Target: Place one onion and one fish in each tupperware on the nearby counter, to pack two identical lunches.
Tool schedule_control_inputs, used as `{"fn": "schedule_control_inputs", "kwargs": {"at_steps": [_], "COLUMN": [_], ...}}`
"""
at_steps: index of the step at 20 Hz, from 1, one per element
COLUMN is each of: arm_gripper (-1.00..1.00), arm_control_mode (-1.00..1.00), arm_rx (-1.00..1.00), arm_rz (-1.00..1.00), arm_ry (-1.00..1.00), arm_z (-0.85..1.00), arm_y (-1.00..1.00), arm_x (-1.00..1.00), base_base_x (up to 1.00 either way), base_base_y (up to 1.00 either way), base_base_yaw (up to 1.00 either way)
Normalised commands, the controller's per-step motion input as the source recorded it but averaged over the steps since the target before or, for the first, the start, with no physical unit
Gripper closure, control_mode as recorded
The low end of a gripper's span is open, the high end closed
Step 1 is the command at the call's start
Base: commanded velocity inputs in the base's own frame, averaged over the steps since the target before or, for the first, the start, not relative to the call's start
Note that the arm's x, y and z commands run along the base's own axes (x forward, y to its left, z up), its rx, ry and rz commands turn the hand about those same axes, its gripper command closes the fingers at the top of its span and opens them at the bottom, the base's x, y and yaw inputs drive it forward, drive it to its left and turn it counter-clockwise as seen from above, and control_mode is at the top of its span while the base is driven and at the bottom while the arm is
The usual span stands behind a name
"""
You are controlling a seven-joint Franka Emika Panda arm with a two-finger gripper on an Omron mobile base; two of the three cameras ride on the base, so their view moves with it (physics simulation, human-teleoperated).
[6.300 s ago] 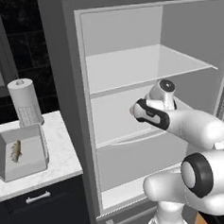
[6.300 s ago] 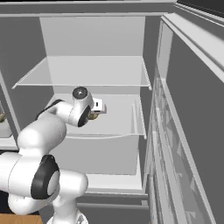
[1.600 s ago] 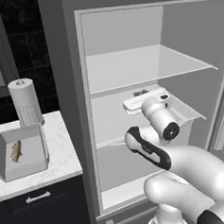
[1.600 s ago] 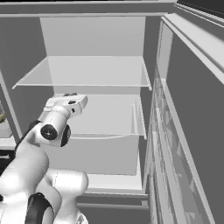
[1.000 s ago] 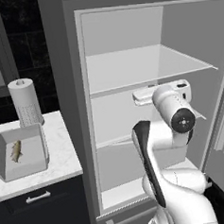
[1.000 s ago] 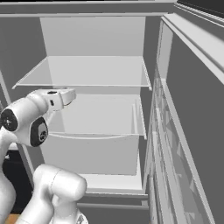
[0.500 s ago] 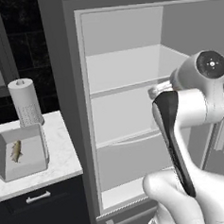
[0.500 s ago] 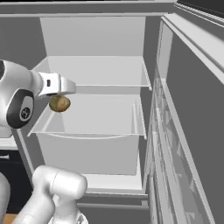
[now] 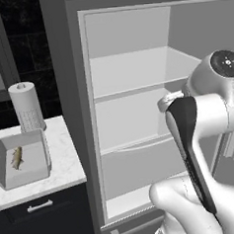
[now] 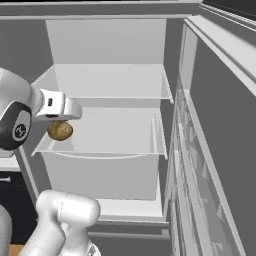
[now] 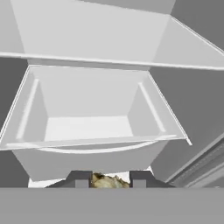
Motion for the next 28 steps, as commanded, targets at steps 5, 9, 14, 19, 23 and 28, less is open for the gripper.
{"fn": "schedule_control_inputs", "kwargs": {"at_steps": [5,9,14,19,23,28], "arm_gripper": [1.00,1.00,1.00,1.00,1.00,1.00], "arm_control_mode": [-1.00,-1.00,1.00,1.00,1.00,1.00], "arm_rx": [0.15,0.08,0.00,0.00,0.00,0.00], "arm_rz": [0.00,0.02,0.00,0.00,0.00,0.00], "arm_ry": [-0.06,-0.11,0.00,0.00,0.00,0.00], "arm_z": [-0.45,-0.24,0.00,0.00,0.00,0.00], "arm_y": [0.03,0.24,0.00,0.00,0.00,0.00], "arm_x": [-0.02,-0.03,0.00,0.00,0.00,0.00], "base_base_x": [0.00,0.00,-0.26,-0.56,-0.50,0.88], "base_base_y": [0.00,0.00,0.76,1.00,0.99,0.91], "base_base_yaw": [0.00,0.00,0.06,0.04,0.00,0.00]}}
